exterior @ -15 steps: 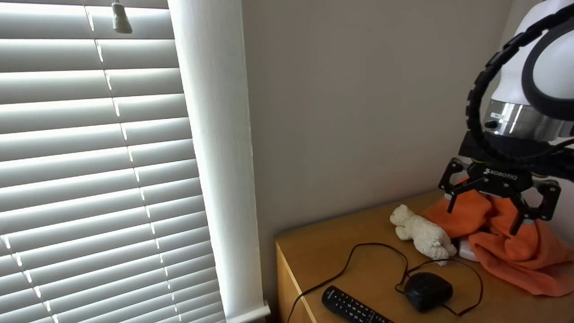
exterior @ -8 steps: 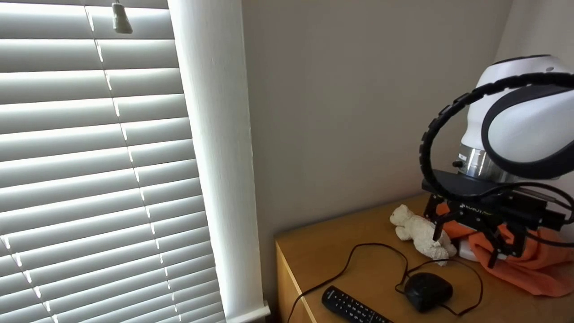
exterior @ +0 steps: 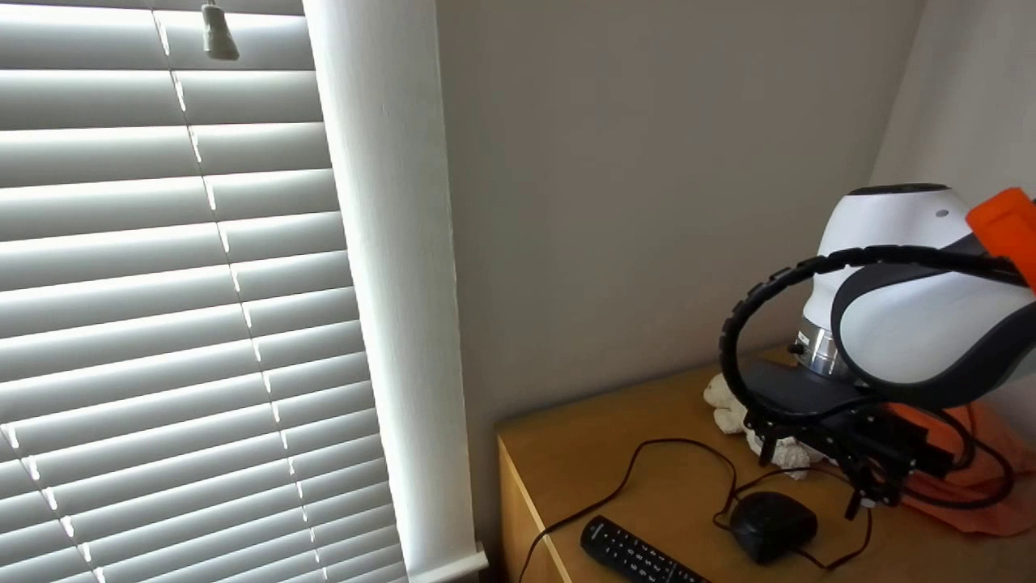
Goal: Move the alarm clock backwards
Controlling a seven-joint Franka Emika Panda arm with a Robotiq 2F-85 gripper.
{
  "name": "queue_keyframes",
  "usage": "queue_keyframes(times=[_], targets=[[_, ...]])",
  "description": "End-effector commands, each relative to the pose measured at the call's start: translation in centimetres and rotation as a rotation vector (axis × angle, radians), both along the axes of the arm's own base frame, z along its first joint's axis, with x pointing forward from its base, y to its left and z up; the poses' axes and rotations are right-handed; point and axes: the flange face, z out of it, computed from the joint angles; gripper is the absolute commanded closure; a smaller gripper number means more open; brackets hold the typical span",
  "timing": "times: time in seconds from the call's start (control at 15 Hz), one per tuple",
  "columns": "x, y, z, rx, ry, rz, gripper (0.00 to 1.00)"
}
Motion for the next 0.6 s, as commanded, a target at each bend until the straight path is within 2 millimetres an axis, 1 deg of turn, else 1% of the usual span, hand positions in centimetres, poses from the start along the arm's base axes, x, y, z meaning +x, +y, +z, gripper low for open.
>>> queue_keyframes(times=[0.0,0.33,0.53], targets=[[0.1,-0.1,-0.3,0.000,0.002,0.000,0.00],[0.1,0.0,-0.3,-0.001,0.001,0.000,0.00],[0.4,0.7,-1.7,-0.022,0.004,-0.045,0.00]])
